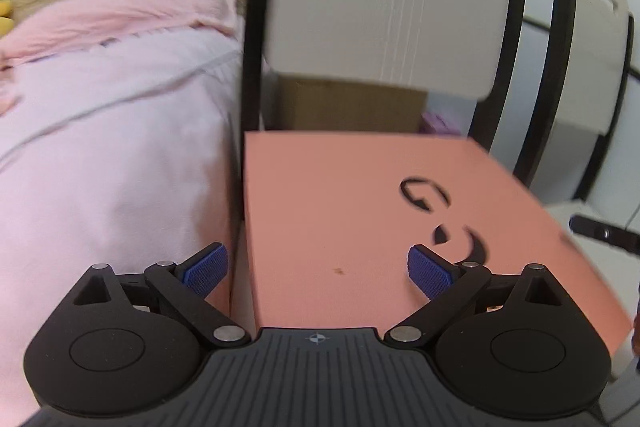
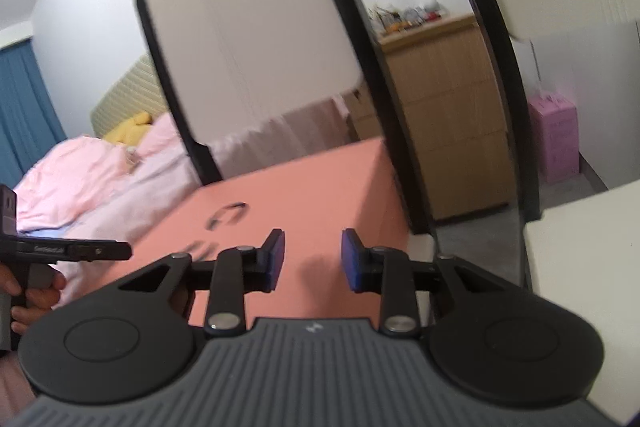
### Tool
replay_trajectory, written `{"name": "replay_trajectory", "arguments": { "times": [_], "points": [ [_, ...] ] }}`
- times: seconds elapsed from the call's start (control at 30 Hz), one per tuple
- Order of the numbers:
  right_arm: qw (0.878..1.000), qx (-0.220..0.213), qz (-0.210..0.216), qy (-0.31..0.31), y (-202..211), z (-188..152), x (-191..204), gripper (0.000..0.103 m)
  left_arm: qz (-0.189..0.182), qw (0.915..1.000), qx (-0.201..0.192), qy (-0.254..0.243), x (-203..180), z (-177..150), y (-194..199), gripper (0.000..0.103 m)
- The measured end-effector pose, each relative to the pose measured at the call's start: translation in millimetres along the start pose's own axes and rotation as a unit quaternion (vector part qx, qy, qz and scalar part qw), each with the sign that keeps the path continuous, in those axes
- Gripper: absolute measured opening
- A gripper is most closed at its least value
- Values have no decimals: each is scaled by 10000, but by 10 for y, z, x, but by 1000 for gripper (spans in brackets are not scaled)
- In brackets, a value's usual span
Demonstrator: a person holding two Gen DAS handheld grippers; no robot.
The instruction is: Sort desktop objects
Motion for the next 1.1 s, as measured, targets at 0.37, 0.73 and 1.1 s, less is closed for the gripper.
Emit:
{"name": "replay_trajectory", "arguments": {
  "times": [0.37,0.73,1.1],
  "points": [
    [9979,-93,-36,637,539,-110,681,33,955,9915,-755,470,-193,-439,1330,98],
    [9949,-626,-130,781,984,-353,1256,33,1481,9725,-1721,526,-294,-633,1959,99],
    [9878,-967,-416,1148,991,-600,1707,46,1135,9737,-1974,69,-290,-901,1854,100]
  ]
}}
Point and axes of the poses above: each gripper's, at about its wrist camera, not at the fingertips, and y roughly against the way its jaws point, x to its left, z to its top, the point moved 5 cm from there along -y, roughly the way its jaws point, and after that the axes turned 14 degrees about z, right-handed, at the moved point
